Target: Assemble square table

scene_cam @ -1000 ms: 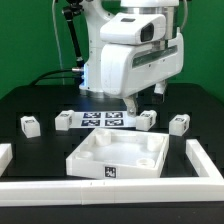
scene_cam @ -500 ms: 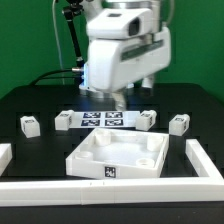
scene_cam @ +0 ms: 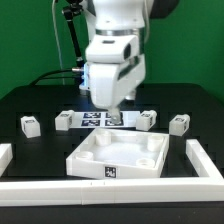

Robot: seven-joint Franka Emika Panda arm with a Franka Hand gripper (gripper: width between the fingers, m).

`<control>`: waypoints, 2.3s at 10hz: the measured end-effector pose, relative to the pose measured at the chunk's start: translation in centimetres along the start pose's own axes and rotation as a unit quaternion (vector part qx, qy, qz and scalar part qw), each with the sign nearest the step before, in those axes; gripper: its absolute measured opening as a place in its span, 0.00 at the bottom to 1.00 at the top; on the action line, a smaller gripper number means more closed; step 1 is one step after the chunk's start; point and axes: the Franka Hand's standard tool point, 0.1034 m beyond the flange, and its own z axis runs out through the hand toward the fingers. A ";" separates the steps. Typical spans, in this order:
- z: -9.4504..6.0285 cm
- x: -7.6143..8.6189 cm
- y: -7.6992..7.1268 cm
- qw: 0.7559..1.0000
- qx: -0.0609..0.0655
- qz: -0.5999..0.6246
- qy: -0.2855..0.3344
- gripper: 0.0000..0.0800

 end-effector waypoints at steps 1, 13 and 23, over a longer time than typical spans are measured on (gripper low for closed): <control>1.1 0.5 -0.4 1.000 -0.007 0.006 0.007 0.81; 4.0 0.7 -1.1 1.000 -0.017 -0.002 0.016 0.07; 3.9 2.8 -1.6 0.993 -0.036 -0.107 0.023 0.07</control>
Offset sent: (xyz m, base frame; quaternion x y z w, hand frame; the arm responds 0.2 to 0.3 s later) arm 0.0035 -0.0061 -0.0178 -0.0422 0.0002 -0.0601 0.9973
